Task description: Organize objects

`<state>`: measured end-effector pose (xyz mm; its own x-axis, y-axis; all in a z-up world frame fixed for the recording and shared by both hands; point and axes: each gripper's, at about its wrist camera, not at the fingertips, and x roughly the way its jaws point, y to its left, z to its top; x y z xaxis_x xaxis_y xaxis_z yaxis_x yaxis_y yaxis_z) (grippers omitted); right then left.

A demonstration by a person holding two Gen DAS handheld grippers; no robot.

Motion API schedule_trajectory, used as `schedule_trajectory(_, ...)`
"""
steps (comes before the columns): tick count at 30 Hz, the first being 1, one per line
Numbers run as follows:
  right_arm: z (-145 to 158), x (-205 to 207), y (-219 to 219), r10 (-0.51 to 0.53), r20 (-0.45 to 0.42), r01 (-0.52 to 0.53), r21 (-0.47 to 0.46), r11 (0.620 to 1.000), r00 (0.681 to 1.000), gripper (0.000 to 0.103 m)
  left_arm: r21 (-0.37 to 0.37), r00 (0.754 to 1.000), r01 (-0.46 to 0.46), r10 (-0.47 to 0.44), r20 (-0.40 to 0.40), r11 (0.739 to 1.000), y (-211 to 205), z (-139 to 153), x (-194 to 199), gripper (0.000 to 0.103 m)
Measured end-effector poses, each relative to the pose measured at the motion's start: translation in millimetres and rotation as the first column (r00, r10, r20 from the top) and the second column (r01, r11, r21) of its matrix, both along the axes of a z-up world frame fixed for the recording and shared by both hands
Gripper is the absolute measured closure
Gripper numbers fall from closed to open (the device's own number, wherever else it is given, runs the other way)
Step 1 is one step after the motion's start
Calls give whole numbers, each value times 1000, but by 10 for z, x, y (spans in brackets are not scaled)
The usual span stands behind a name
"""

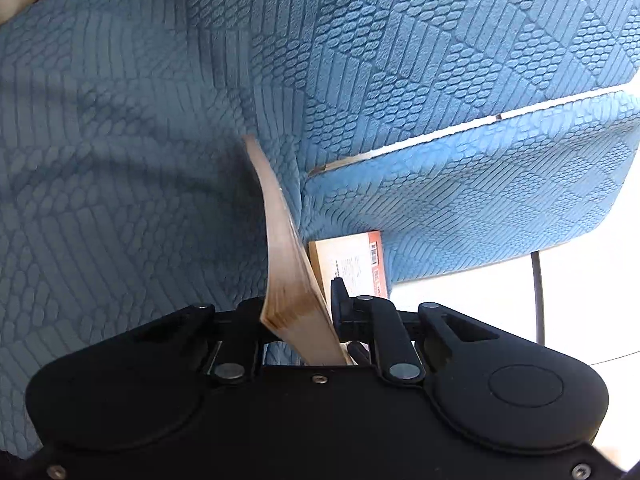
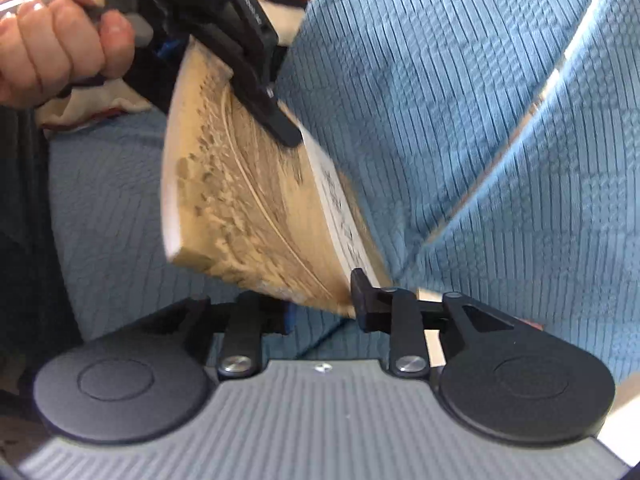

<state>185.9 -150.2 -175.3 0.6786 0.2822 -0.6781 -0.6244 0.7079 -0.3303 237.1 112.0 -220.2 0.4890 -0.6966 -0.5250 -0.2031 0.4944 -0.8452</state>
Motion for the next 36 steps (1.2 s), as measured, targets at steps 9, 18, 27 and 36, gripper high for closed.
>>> schedule_trajectory(9,191,-124,-492,-362,-261,419,208,884,895,71,14,1000,6,-6,7,1000,60,46,-85,96)
schedule_trajectory(18,295,-579,-319,-323,-616,687,558,464,719,54,23,1000,20,-20,-7,1000,-11,11,-1,97)
schedule_trajectory(27,-103,-687,-141,-107,-821,828,555,79,560,33,23,1000,23,-23,-1,999,-19,31,13,97)
schedule_trajectory(36,-493,-699,-289,-84,-876,808,472,-352,475,28,18,1000,14,-14,-14,1000,-2,12,24,98)
